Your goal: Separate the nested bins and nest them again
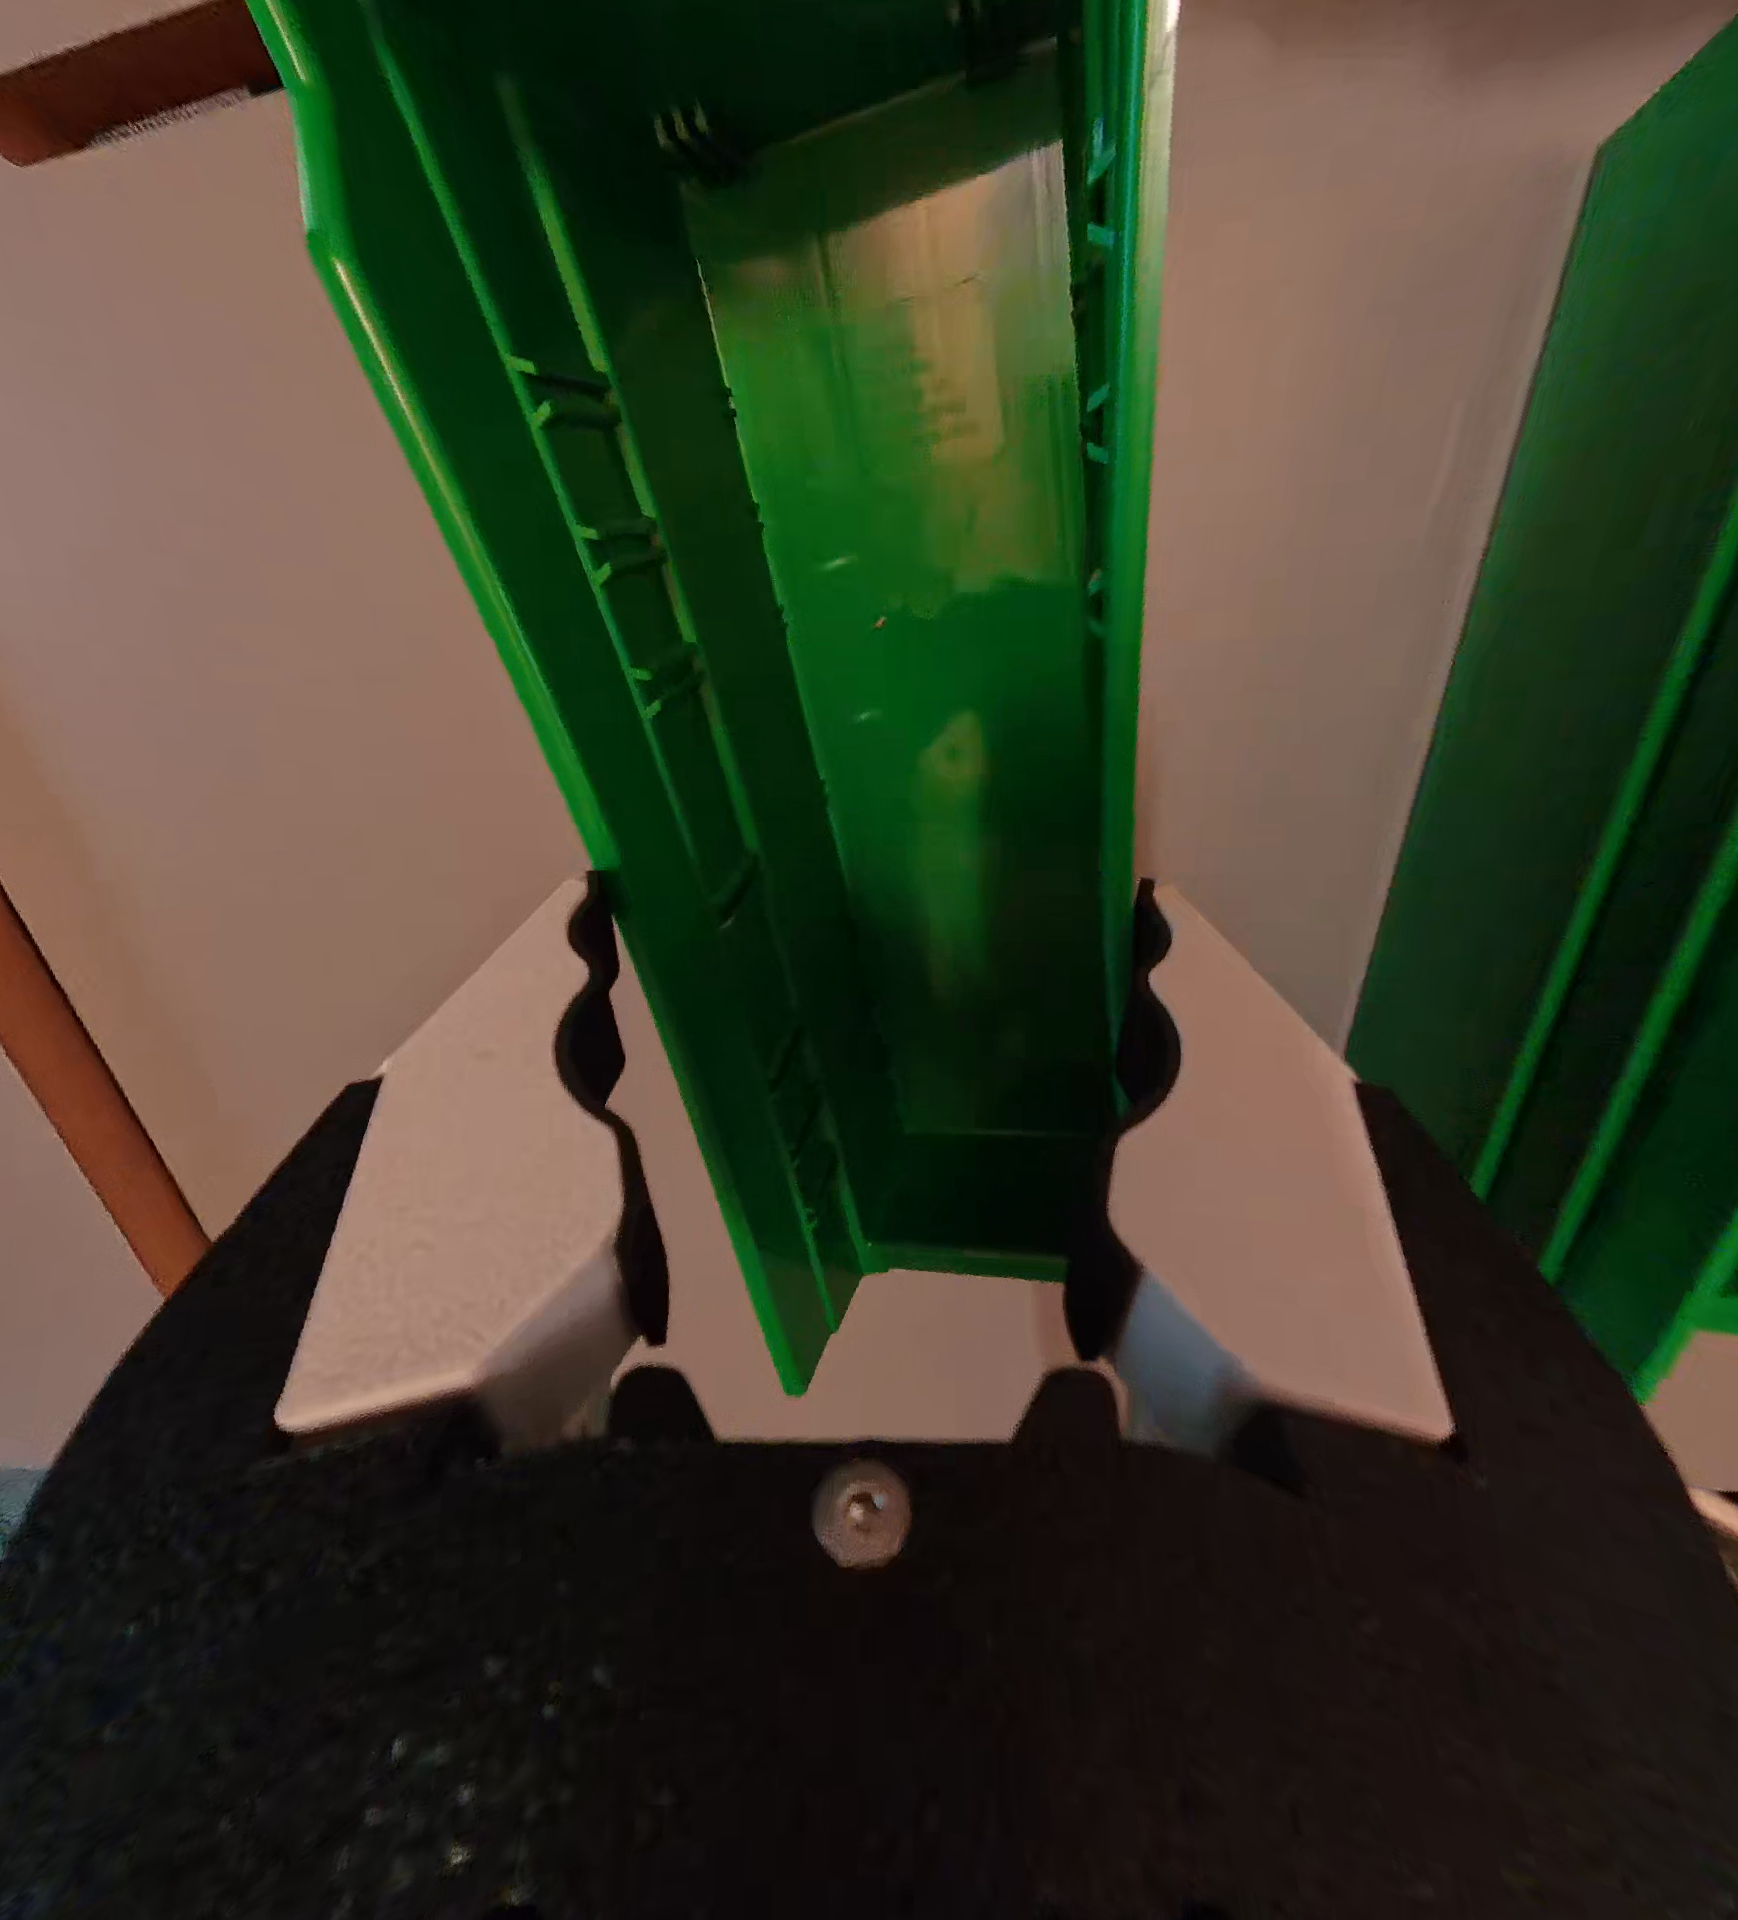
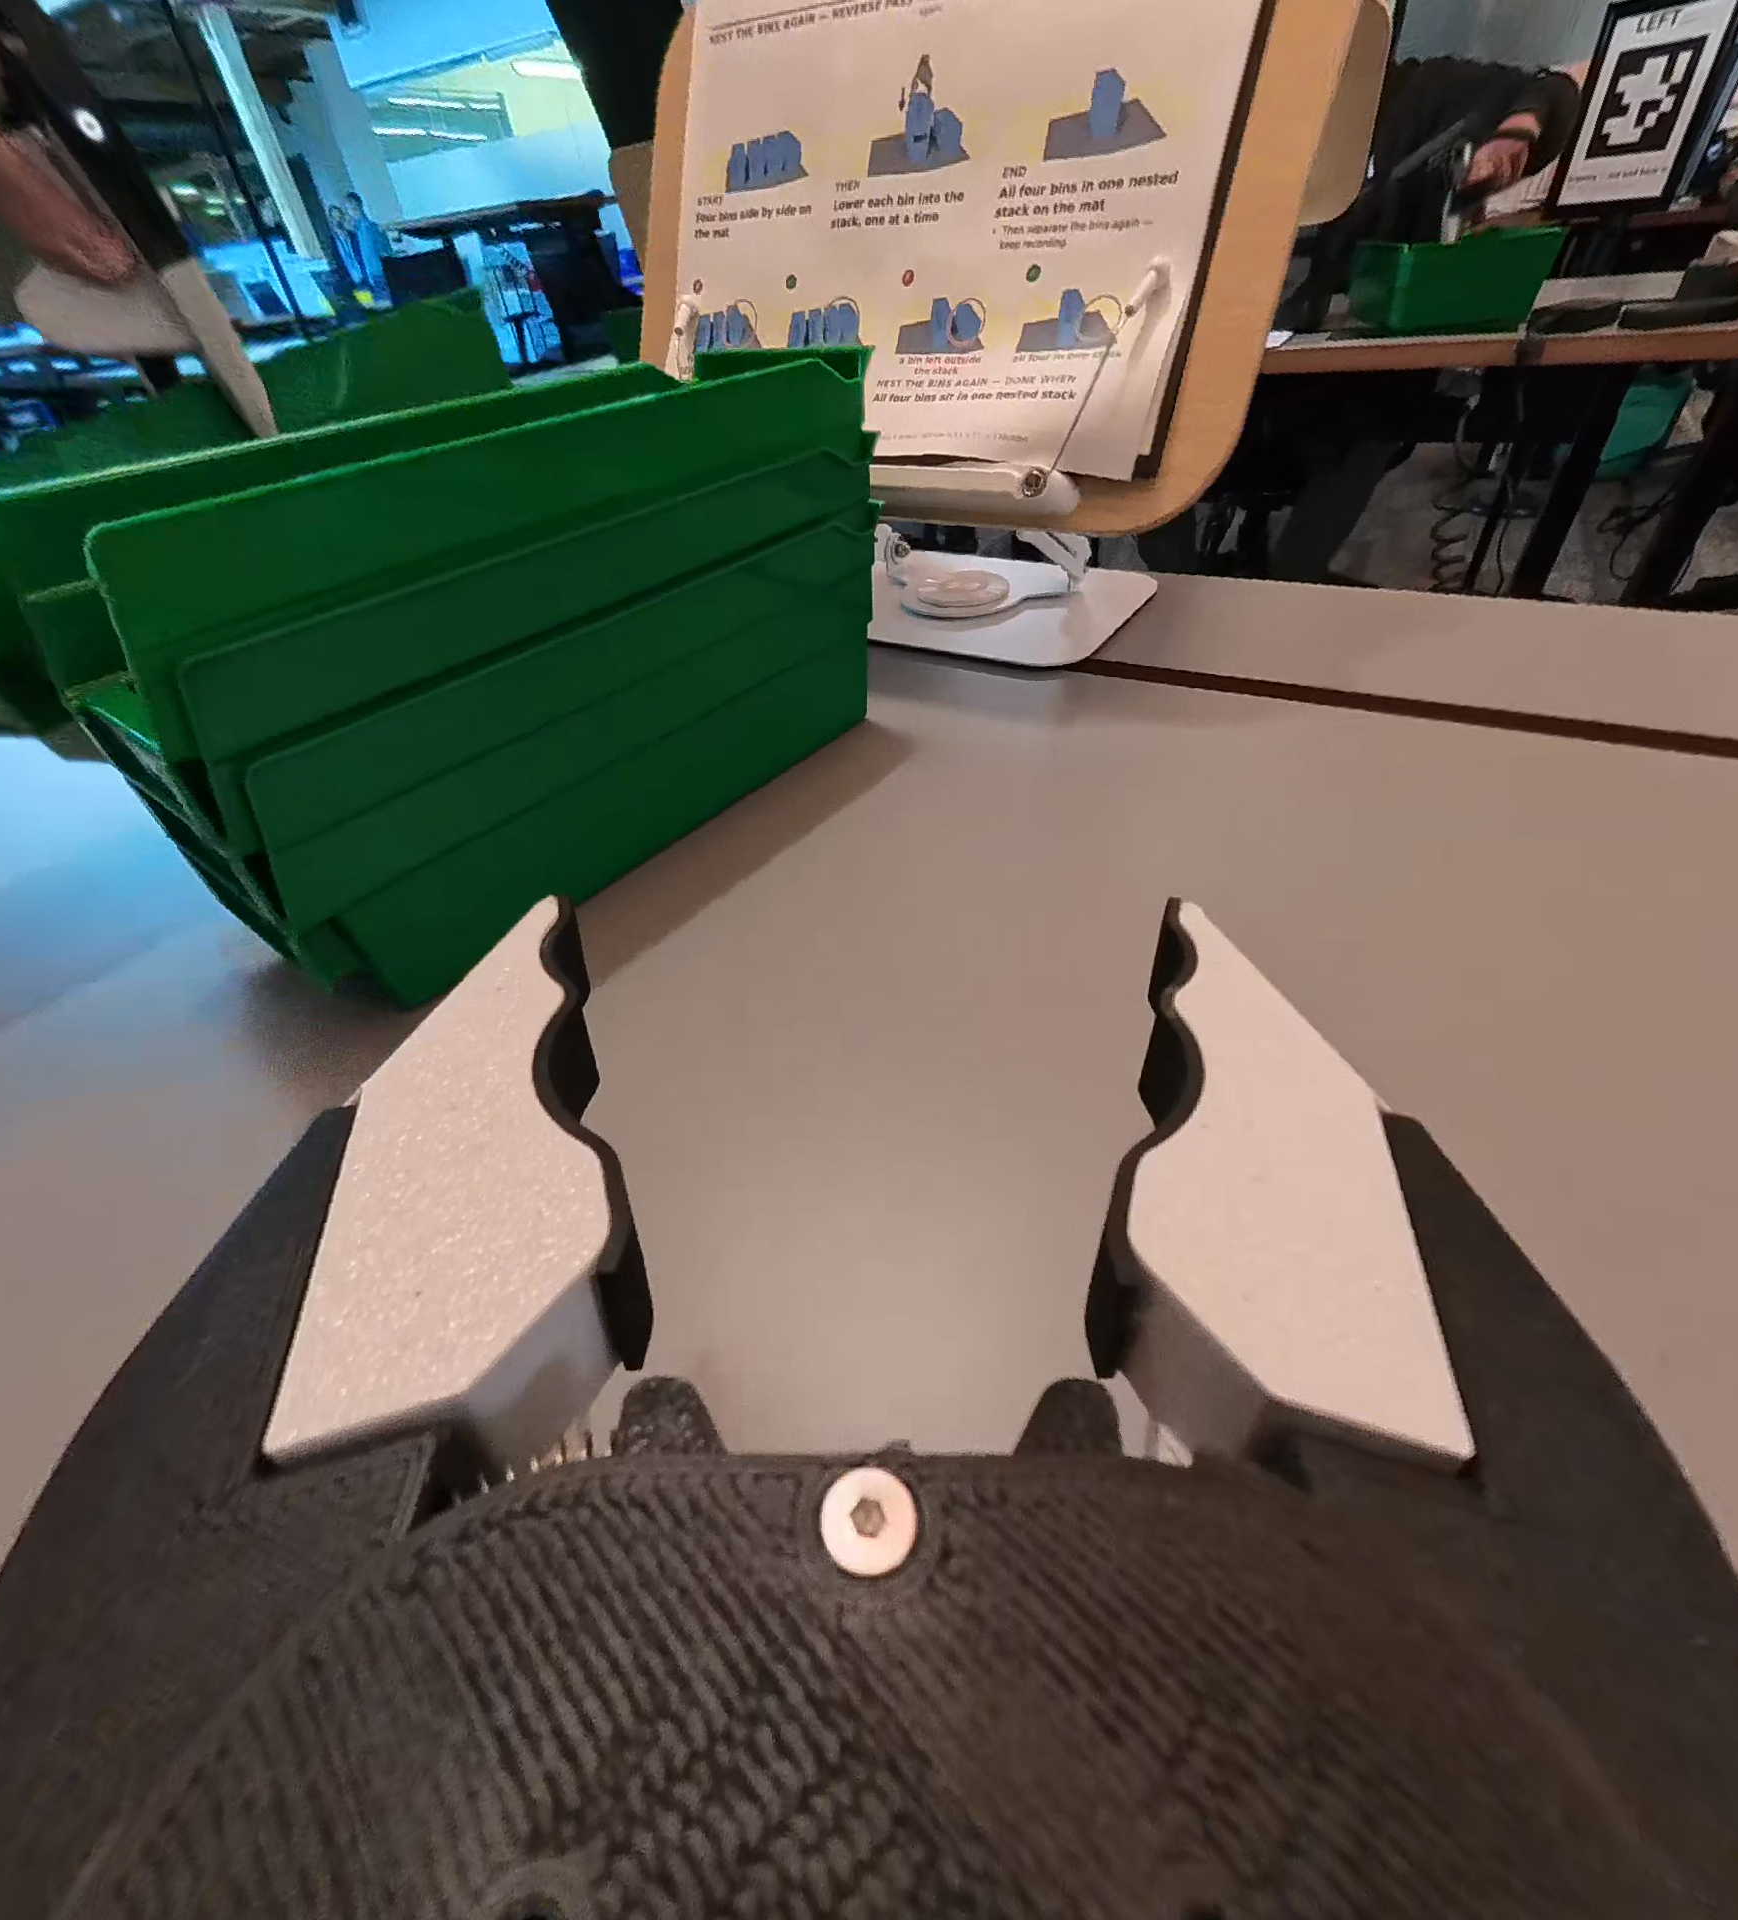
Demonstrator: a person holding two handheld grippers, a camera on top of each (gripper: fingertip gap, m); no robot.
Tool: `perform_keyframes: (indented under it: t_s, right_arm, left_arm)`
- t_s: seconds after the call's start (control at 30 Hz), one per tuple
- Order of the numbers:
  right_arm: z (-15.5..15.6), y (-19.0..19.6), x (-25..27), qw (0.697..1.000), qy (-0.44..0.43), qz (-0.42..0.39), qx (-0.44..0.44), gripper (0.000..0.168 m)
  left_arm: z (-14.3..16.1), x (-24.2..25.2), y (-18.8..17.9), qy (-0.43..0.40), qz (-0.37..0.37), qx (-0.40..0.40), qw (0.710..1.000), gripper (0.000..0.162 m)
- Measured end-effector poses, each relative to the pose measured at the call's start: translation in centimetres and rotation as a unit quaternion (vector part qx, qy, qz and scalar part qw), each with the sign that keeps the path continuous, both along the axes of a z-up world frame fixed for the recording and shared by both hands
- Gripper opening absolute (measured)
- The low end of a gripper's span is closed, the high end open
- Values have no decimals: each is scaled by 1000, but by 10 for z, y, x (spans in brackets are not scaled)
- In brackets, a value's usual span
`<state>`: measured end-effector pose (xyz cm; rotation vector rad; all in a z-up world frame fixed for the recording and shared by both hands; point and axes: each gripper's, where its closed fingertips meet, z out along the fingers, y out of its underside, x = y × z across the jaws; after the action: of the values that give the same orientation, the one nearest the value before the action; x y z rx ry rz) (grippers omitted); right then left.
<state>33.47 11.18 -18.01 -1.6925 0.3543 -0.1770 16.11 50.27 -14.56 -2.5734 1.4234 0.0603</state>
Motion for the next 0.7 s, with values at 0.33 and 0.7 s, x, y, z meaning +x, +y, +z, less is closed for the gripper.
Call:
perform_keyframes:
  t_s: [0.33, 0.7]
  right_arm:
    - [10, 4, -12, 1000, -18, 7, -4, 108]
    - [9, 3, -12, 1000, -19, -10, -14, 108]
  left_arm:
    - [-34, -52, 55, 34, 12, -16, 999, 94]
    - [-60, -140, 136, 90, 38, 4, 995, 93]
